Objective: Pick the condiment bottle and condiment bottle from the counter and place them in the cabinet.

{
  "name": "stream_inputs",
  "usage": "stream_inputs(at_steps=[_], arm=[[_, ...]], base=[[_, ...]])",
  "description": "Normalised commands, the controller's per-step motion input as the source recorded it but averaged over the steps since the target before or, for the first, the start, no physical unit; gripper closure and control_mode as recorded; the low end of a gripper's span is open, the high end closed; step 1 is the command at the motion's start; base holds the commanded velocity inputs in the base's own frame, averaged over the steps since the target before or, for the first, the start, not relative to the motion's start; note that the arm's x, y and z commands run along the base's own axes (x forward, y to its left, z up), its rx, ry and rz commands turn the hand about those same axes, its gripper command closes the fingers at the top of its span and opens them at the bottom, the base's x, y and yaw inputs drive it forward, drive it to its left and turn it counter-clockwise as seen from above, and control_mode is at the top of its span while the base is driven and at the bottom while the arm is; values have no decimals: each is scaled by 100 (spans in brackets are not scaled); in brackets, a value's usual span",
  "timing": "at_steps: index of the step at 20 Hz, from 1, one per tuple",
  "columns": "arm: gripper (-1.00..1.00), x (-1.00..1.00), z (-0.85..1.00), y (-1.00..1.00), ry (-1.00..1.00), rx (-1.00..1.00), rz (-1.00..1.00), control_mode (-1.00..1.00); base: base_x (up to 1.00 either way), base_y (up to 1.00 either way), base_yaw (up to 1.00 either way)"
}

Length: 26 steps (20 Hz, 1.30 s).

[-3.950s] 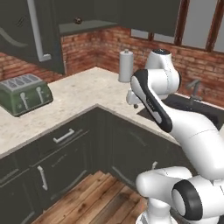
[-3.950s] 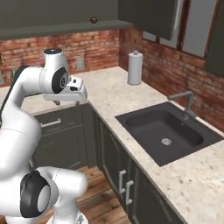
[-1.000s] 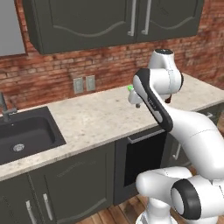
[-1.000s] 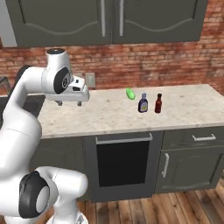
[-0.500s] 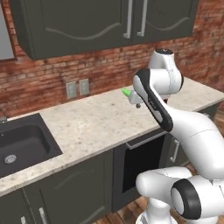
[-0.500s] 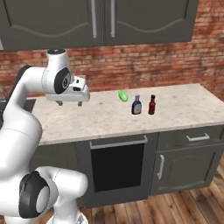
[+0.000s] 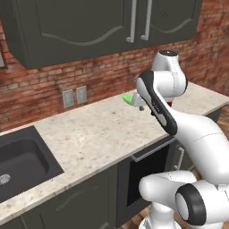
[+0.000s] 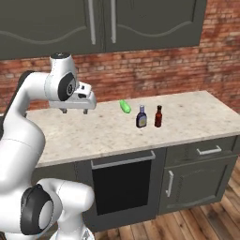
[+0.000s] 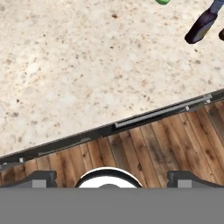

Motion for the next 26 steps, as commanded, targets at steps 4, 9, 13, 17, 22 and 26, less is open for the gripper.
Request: stream_inputs(at_steps=[4,9,13,17,22,26], arm=[[-100,0,0,0,0,0,0,100],[-100,0,0,0,0,0,0,100],[-100,0,0,0,0,0,0,100],[-100,0,0,0,0,0,0,100],[-100,0,-1,0,0,0,0,-100],[-100,-7,-8,-2,0,0,-4,-100]], base=[[40,0,-16],[41,0,-15],[13,0,-7],[1,0,-2],[0,0,-1],[0,0,0]])
